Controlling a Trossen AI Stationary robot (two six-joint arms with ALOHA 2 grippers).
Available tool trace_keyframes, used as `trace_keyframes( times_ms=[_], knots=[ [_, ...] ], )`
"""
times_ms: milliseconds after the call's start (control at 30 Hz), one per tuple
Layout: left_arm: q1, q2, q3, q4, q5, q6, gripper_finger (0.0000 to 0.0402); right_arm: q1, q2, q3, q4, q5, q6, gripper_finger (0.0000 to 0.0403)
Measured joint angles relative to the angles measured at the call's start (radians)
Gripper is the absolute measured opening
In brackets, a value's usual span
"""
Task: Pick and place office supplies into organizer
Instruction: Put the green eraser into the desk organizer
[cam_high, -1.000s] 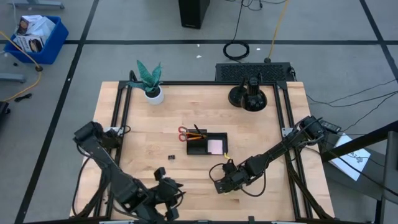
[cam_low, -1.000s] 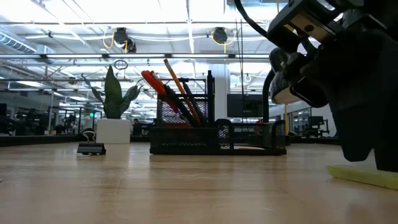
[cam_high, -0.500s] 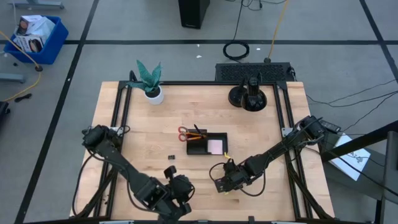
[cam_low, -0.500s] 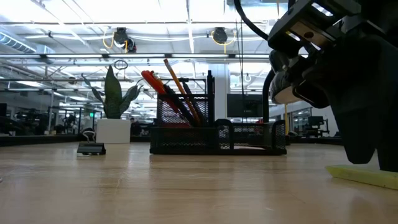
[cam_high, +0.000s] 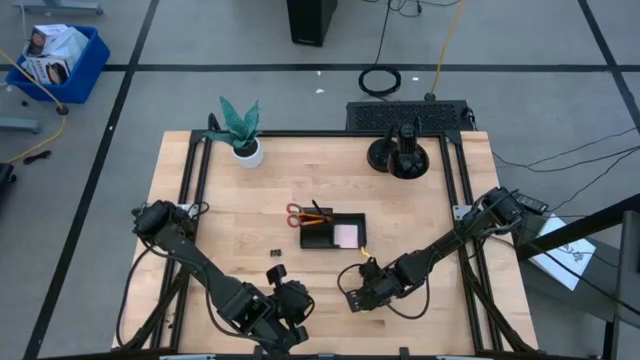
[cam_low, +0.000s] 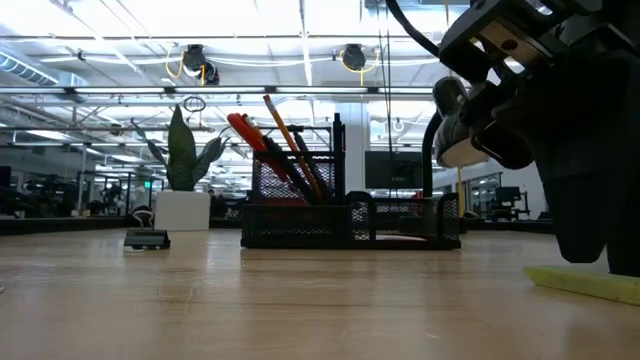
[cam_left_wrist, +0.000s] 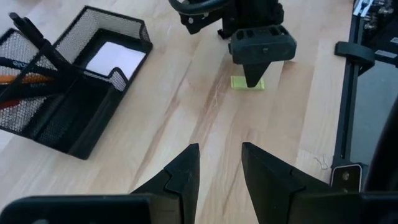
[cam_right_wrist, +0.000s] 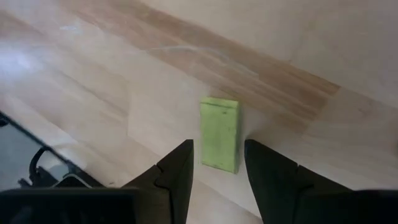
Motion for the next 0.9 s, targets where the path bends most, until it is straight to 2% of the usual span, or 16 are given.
trace_keyframes(
  times_ms=[333,700,900],
  knots=[
    [-0.009,0.000,0.000,-0.001,0.013,-0.001,0.0124,0.001,-0.011,-0.004,0.195,-0.011,-0.082,0.0138],
    [-0.011,-0.001,0.000,-0.002,0.015,-0.009,0.0124,-0.014,-0.024,-0.003,0.193,0.026,-0.111,0.0139],
    [-0.014,-0.001,0.000,-0.002,0.015,-0.009,0.0124,-0.014,-0.025,-0.003,0.308,0.031,-0.233,0.0139]
  ],
)
